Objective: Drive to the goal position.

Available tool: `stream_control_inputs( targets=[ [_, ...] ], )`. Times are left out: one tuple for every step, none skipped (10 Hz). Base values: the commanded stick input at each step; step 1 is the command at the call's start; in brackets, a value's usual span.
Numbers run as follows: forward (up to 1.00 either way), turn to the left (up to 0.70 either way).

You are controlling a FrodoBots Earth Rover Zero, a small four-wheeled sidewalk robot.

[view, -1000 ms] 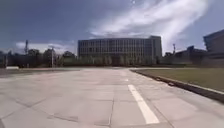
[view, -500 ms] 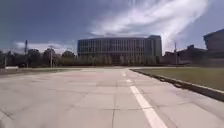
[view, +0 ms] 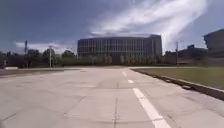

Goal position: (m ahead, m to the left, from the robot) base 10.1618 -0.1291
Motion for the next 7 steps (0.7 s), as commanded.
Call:
stream_control_inputs(
  targets=[
    [0.7,0.0],
    [0.7,0.0],
    [0.7,0.0],
    [0.7,0.0],
    [0.7,0.0],
    [0.7,0.0],
    [0.7,0.0]
  ],
)
